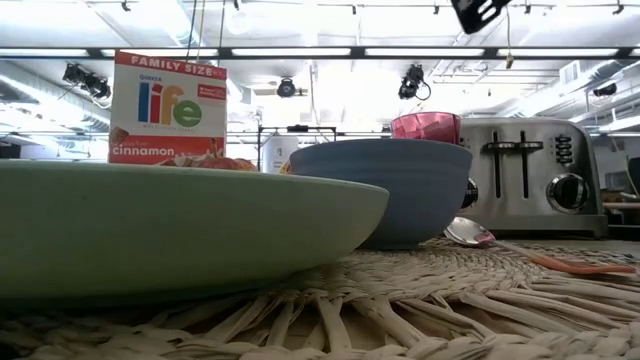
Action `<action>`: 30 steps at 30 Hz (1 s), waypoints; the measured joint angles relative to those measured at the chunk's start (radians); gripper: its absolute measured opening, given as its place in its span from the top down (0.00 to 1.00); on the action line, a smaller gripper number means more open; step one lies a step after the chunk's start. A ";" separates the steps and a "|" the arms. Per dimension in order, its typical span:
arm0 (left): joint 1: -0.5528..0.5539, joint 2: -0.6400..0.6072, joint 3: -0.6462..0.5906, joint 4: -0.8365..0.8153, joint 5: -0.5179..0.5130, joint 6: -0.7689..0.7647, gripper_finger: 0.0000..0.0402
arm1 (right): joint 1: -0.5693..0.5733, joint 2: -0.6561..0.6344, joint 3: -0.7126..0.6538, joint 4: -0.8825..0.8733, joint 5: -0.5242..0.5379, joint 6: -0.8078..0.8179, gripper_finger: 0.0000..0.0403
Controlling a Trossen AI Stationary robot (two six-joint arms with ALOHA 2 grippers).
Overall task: Arrange a breakfast setting
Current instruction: Return to Home Position
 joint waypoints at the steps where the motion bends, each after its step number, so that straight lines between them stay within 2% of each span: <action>1: 0.025 -0.001 -0.030 0.022 0.028 0.003 0.83 | -0.020 -0.010 0.000 -0.017 -0.030 -0.015 0.92; 3: 0.081 -0.001 -0.102 0.069 0.097 0.004 0.91 | -0.066 -0.028 -0.001 -0.043 -0.084 -0.038 0.98; 5: 0.135 -0.012 -0.177 0.108 0.167 0.006 0.97 | -0.105 -0.052 -0.002 -0.067 -0.112 -0.044 0.98; 9: 0.250 -0.078 -0.335 0.236 0.304 0.073 0.97 | -0.179 -0.129 -0.002 -0.040 -0.130 -0.009 0.96; 12: 0.328 -0.157 -0.457 0.315 0.357 0.110 0.97 | -0.225 -0.201 -0.002 -0.038 -0.126 0.012 0.98; 18: 0.445 -0.399 -0.688 0.352 0.372 0.135 0.98 | -0.281 -0.305 -0.001 -0.033 0.008 -0.016 0.96; 22: 0.467 -0.501 -0.797 0.333 0.373 0.136 0.95 | -0.298 -0.334 -0.001 0.003 0.026 -0.028 0.92; 25: 0.469 -0.540 -0.853 0.332 0.373 0.108 0.93 | -0.313 -0.345 -0.001 0.033 0.051 -0.088 0.90; 27: 0.462 -0.544 -0.879 0.322 0.372 -0.032 0.93 | -0.323 -0.361 -0.004 0.049 0.060 -0.114 0.90; 28: 0.460 -0.544 -0.891 0.321 0.357 -0.054 0.93 | -0.329 -0.372 -0.011 0.057 0.050 -0.140 0.90; 30: 0.464 -0.544 -0.919 0.313 0.338 -0.007 0.93 | -0.347 -0.406 -0.043 0.052 -0.002 -0.184 0.90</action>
